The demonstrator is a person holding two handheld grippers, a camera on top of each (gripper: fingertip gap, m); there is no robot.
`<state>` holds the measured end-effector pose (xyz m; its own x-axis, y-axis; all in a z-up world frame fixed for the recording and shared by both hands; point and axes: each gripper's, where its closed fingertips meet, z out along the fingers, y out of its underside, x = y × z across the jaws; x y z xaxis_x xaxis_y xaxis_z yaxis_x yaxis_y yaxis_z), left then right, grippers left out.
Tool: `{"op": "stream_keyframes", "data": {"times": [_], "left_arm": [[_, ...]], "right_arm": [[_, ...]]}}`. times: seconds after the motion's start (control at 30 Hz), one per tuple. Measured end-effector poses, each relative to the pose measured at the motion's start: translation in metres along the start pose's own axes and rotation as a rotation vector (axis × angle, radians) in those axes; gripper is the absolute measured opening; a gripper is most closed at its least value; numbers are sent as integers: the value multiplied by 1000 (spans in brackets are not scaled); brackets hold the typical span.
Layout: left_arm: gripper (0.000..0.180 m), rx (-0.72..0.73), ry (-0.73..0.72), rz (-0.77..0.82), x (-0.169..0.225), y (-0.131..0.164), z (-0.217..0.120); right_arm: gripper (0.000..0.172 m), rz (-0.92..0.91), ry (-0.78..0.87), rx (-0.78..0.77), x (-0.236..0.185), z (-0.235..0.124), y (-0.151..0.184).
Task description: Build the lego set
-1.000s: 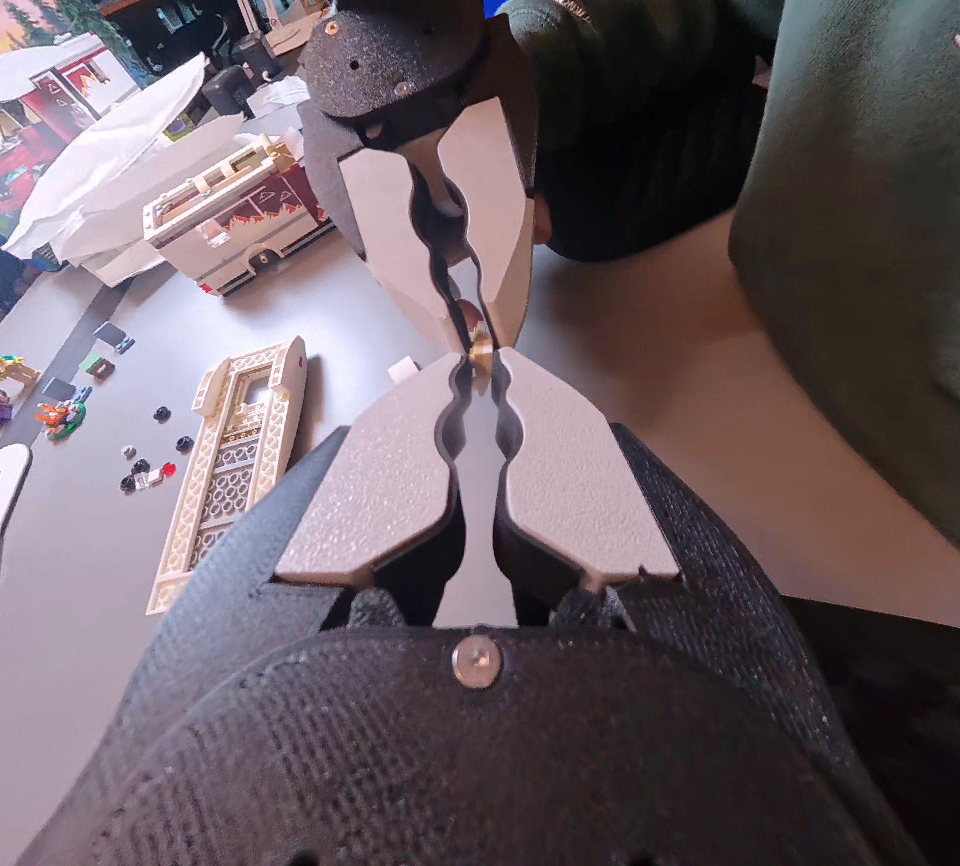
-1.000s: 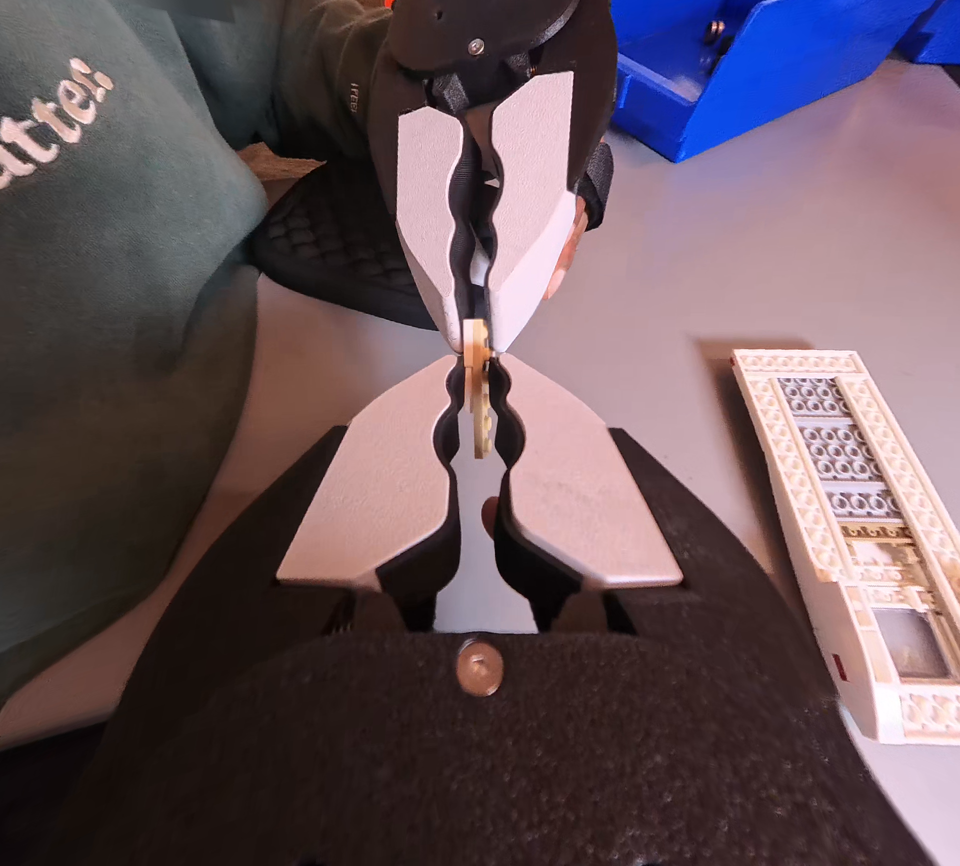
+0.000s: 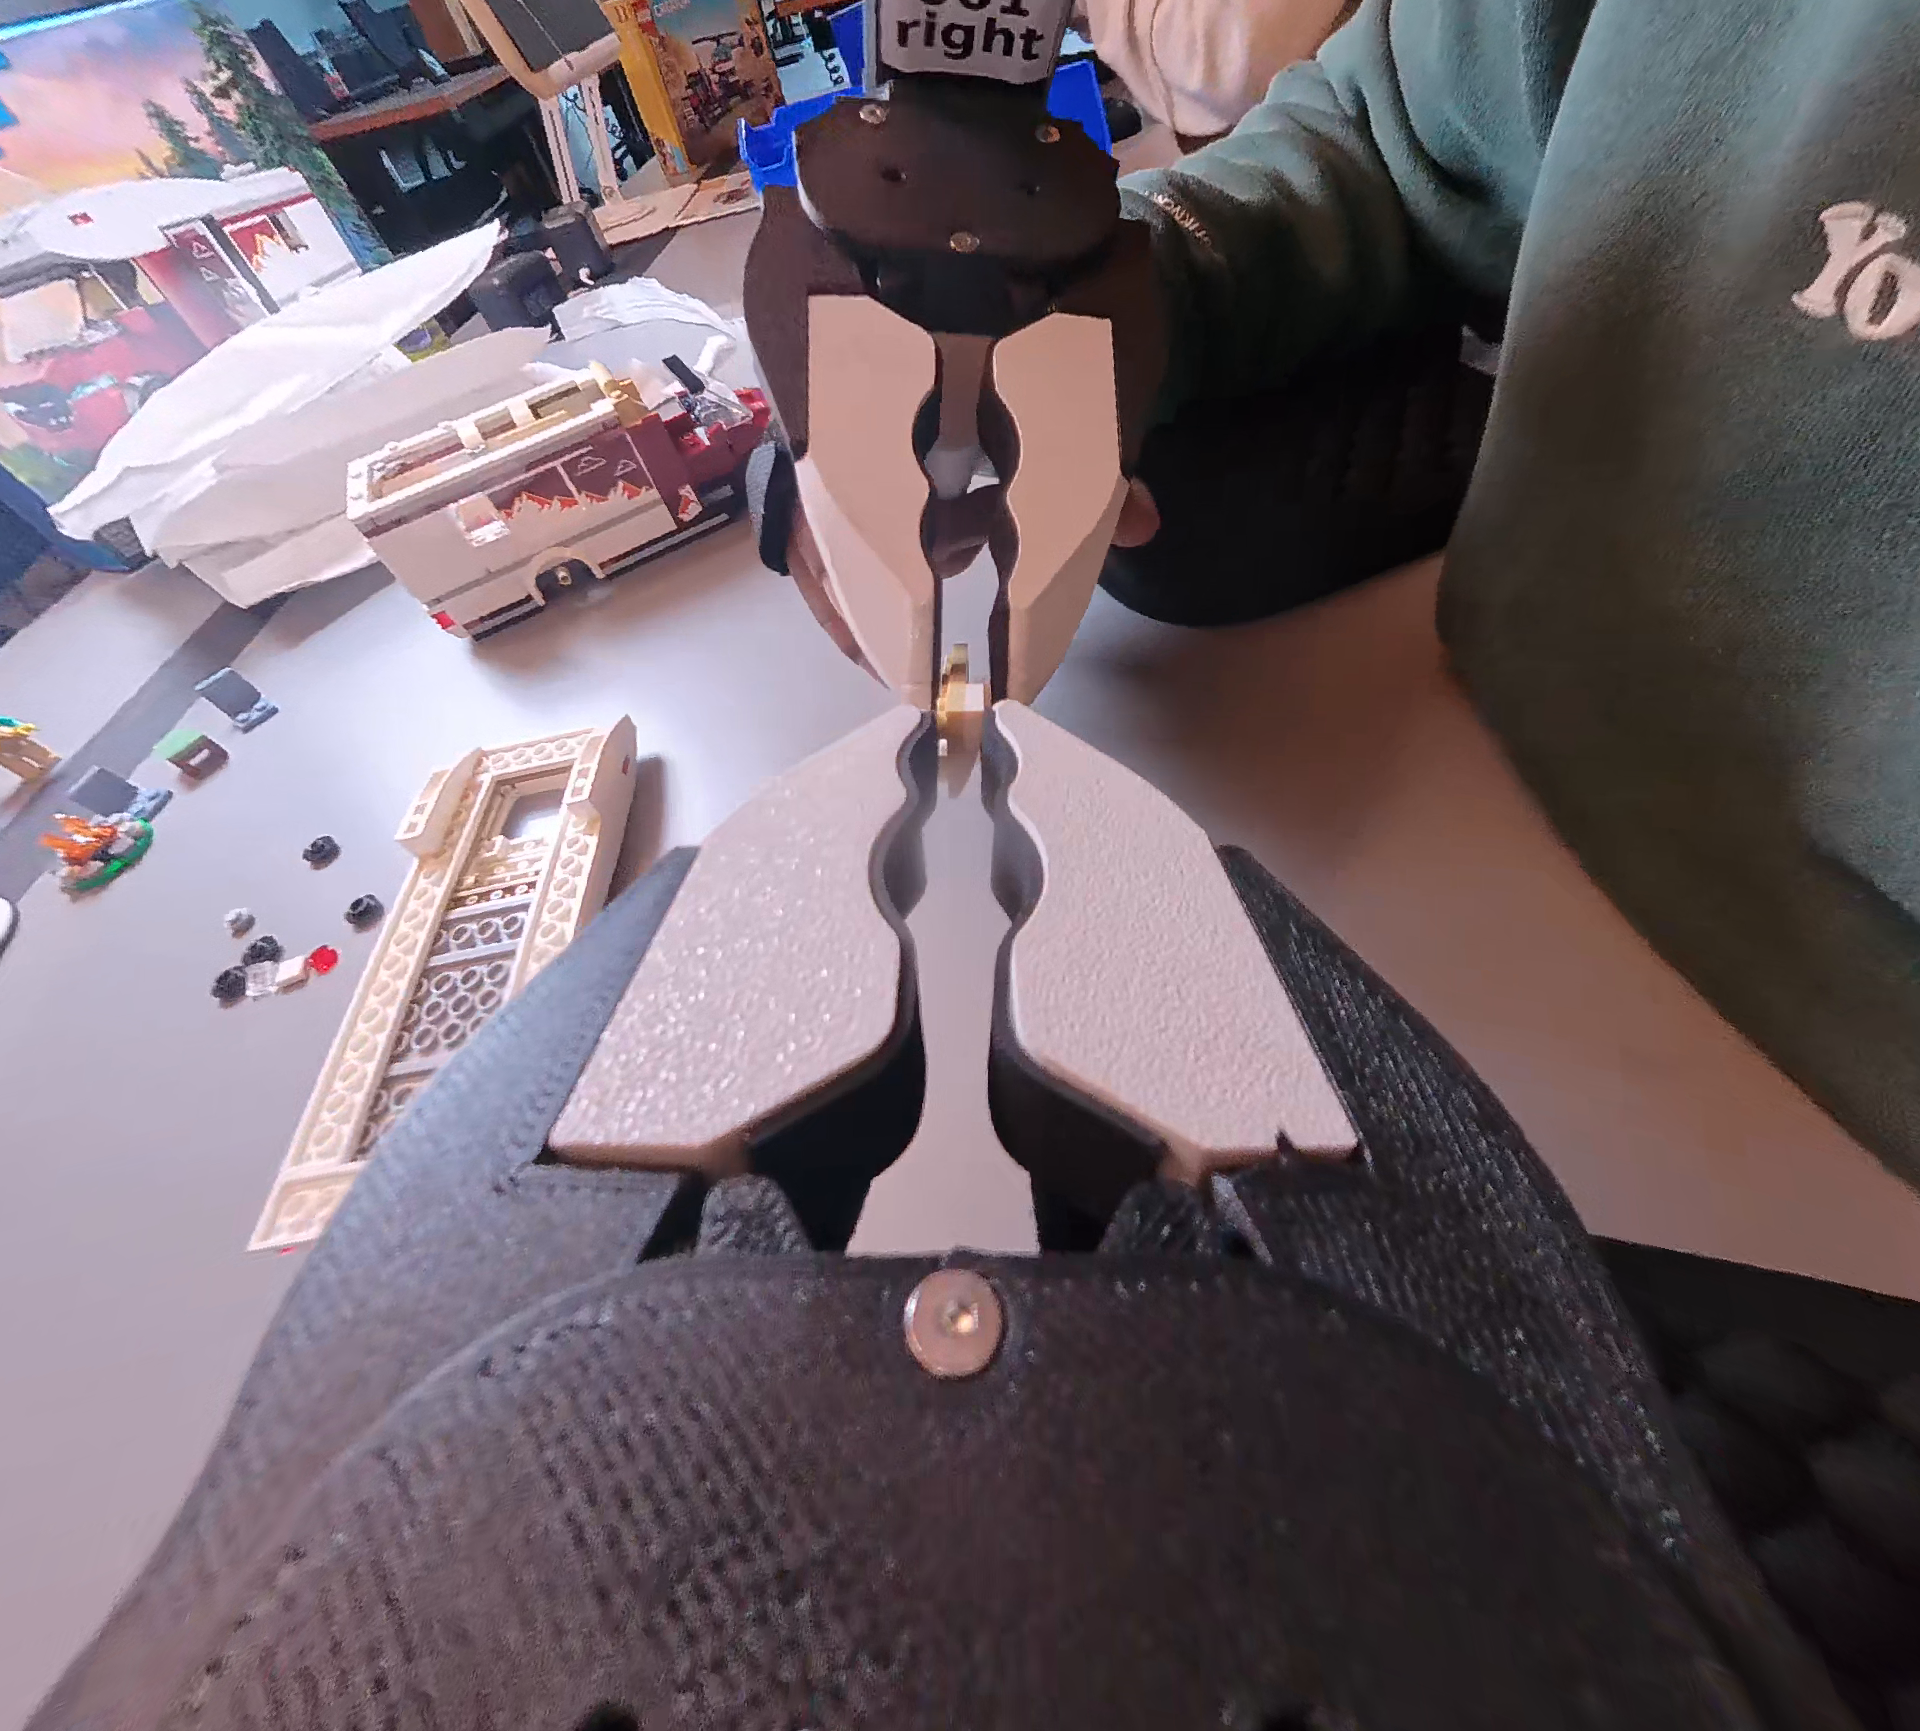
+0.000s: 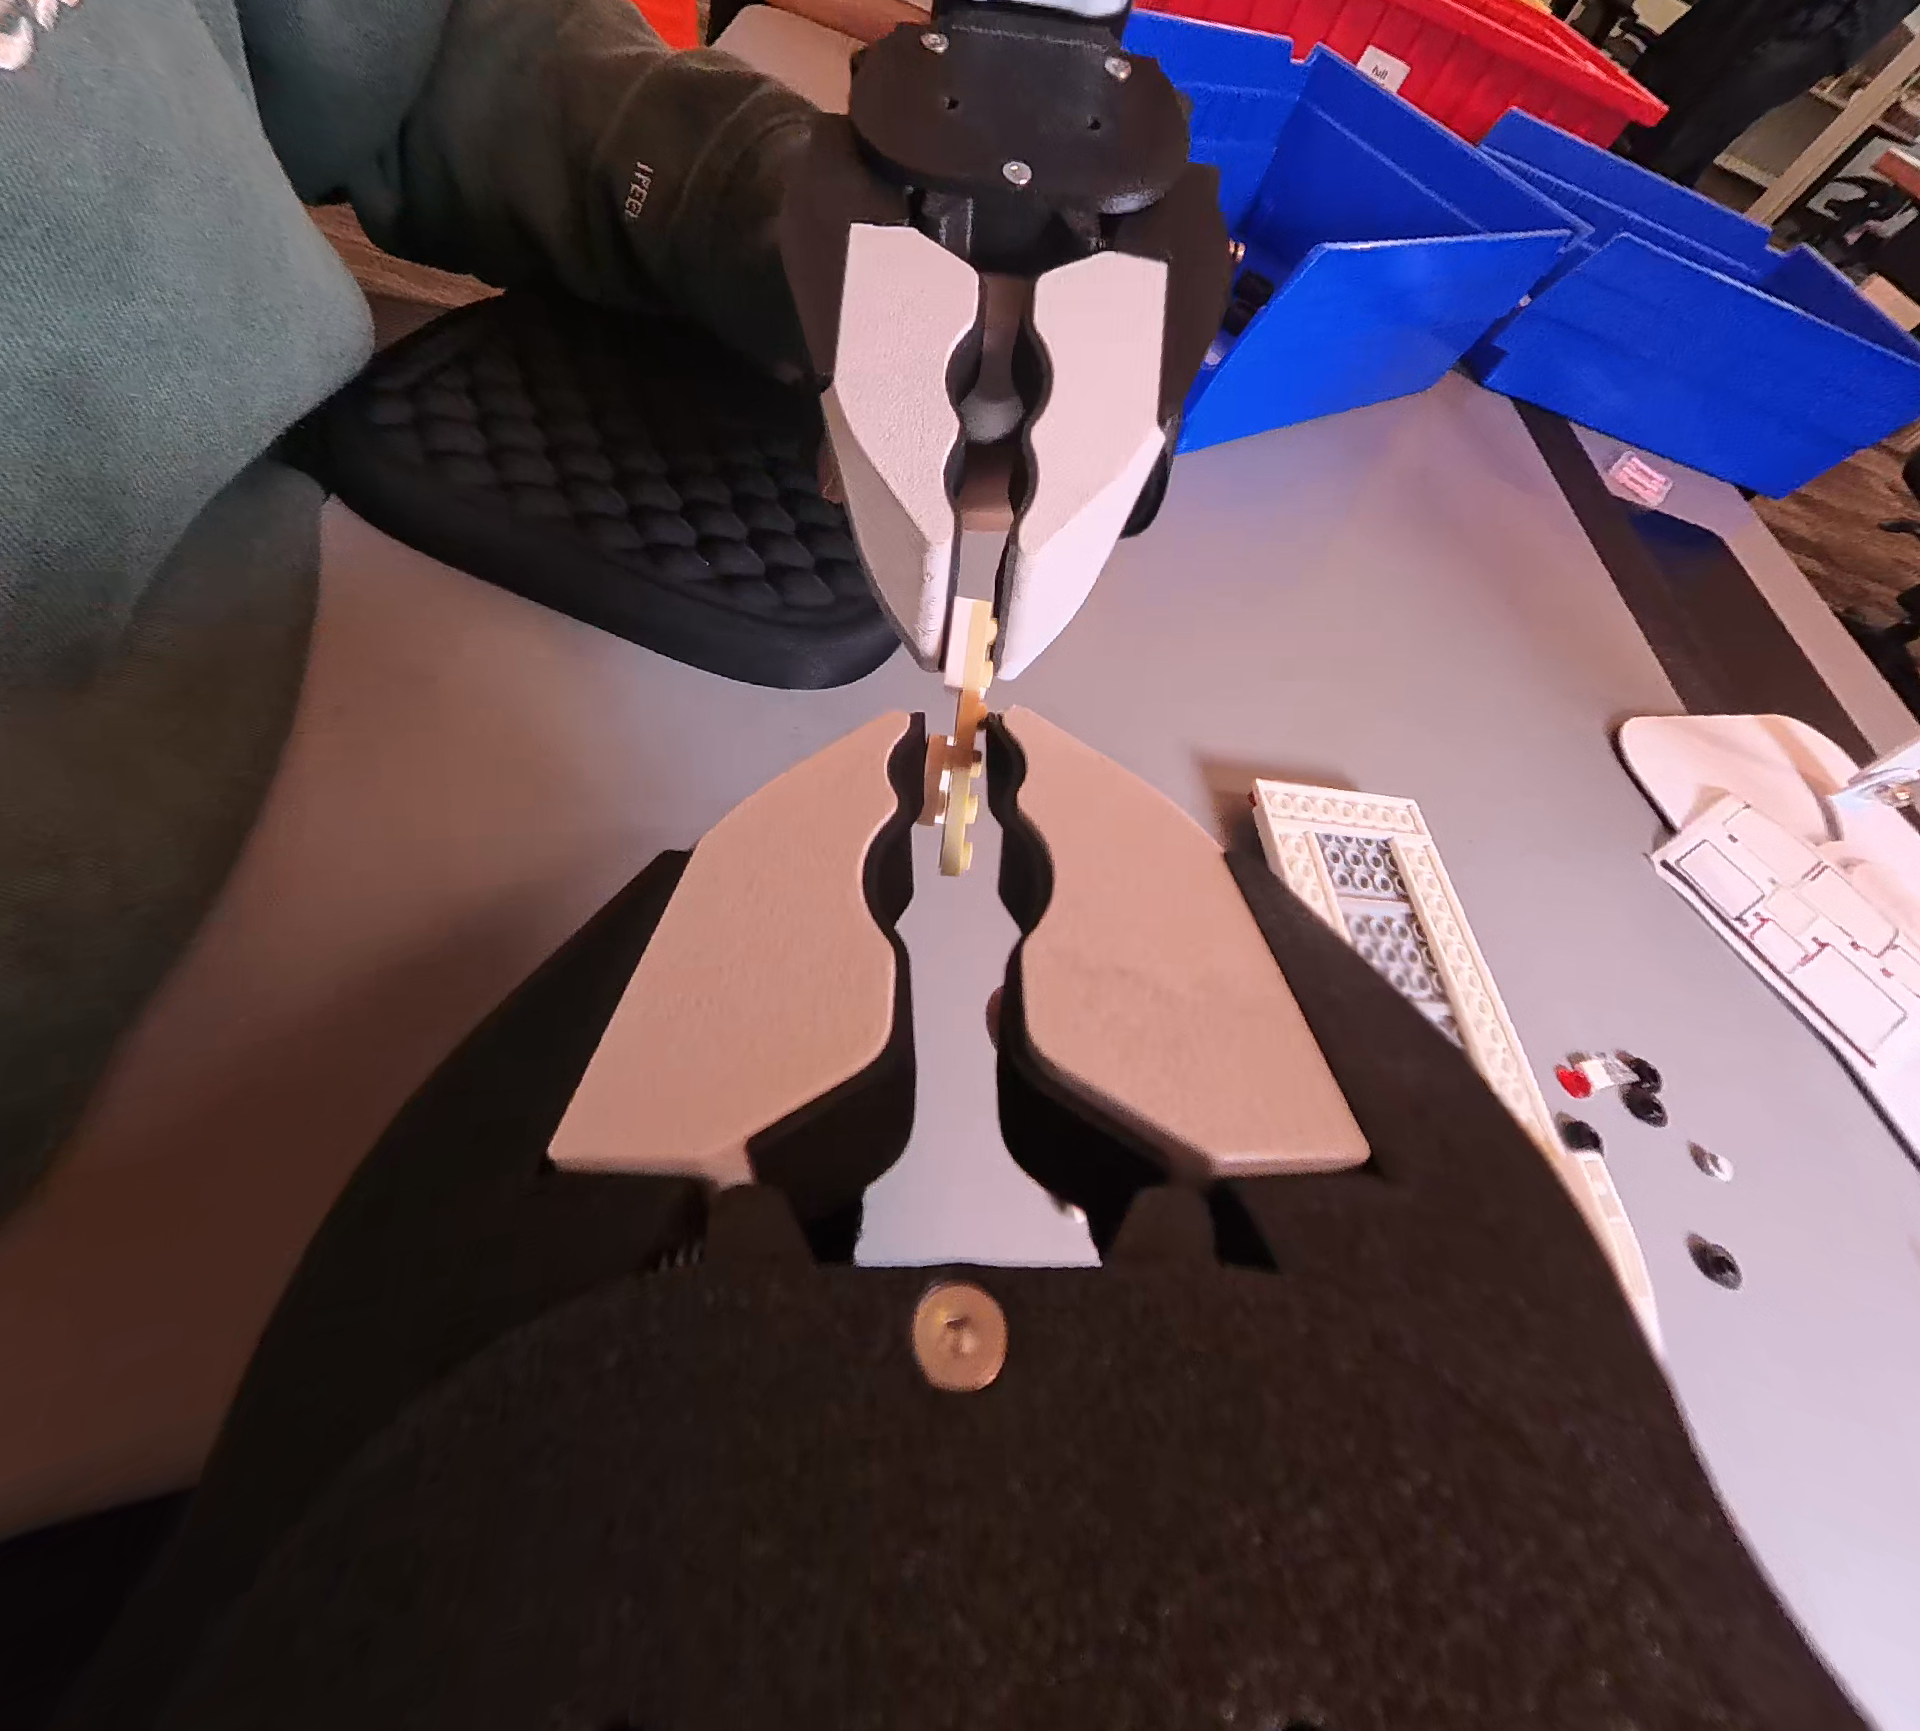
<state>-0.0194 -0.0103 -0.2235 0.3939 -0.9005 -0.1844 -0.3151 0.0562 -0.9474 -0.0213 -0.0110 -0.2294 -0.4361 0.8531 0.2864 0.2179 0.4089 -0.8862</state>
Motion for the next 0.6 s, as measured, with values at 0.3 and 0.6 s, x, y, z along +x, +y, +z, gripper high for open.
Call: {"op": "stream_keyframes", "data": {"times": [0.3, 0.6], "left_arm": [[8, -3, 87, -195, 4, 5, 5], [8, -28, 155, -400, 5, 12, 9]], "right_arm": [[11, -12, -29, -36, -5, 1, 4], [11, 6, -65, -80, -8, 2, 11]]}}
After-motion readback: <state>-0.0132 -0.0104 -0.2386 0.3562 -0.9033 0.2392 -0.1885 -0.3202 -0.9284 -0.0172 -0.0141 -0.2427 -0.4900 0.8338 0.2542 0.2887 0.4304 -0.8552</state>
